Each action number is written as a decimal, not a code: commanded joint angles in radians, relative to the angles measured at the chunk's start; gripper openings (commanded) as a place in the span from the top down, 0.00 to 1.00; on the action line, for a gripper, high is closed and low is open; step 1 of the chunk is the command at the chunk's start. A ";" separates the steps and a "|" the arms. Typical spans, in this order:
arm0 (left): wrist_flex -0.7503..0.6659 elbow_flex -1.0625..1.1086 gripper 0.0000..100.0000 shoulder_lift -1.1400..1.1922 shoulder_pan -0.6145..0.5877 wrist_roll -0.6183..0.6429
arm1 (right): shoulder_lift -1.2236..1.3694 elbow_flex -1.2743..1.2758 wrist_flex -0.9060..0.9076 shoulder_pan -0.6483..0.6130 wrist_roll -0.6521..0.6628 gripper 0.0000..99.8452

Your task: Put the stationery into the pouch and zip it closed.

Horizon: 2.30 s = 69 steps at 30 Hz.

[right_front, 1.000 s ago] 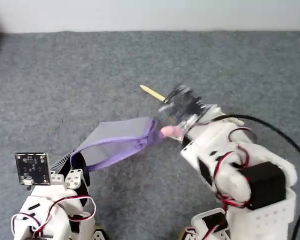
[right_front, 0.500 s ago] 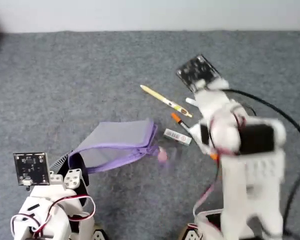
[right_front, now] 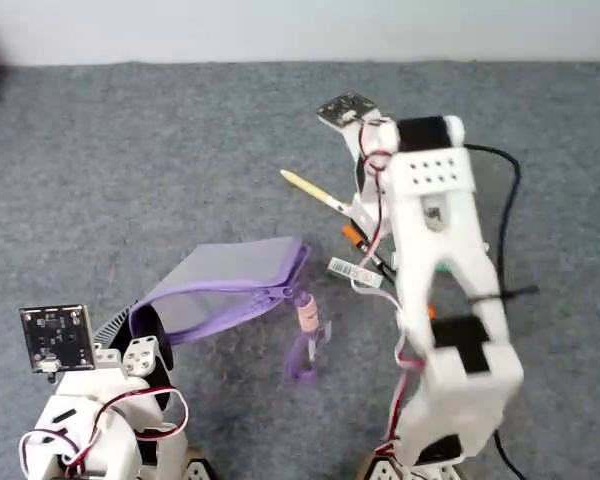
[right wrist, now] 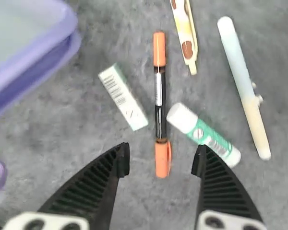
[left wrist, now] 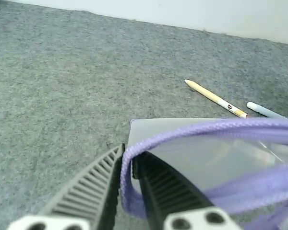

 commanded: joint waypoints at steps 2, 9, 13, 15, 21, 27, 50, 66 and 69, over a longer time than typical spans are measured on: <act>-0.015 -0.038 0.99 -0.005 0.002 -0.008 | 0.162 -0.204 0.012 -0.022 0.026 0.80; -0.015 -0.038 0.99 -0.005 0.003 -0.008 | 0.358 -0.345 0.008 -0.058 0.026 0.80; -0.015 -0.038 0.99 -0.005 0.000 -0.008 | 0.432 -0.353 -0.015 -0.071 0.026 0.80; -0.015 -0.038 0.99 -0.005 -0.003 -0.008 | 0.460 -0.353 -0.039 -0.067 0.026 0.80; -0.015 -0.035 0.99 -0.005 -0.003 -0.008 | 0.506 -0.353 -0.108 -0.071 0.028 0.96; -0.015 -0.021 0.99 -0.005 -0.003 -0.008 | 0.509 -0.353 -0.094 -0.064 0.071 0.99; -0.021 -0.018 0.99 -0.005 0.003 -0.006 | 0.211 -0.269 0.039 -0.116 0.071 0.92; -0.018 -0.018 0.99 -0.006 0.003 -0.006 | 0.312 -0.261 0.048 -0.183 0.212 0.73; -0.020 -0.018 0.99 -0.006 0.003 -0.006 | 0.317 -0.236 0.048 -0.165 0.245 0.73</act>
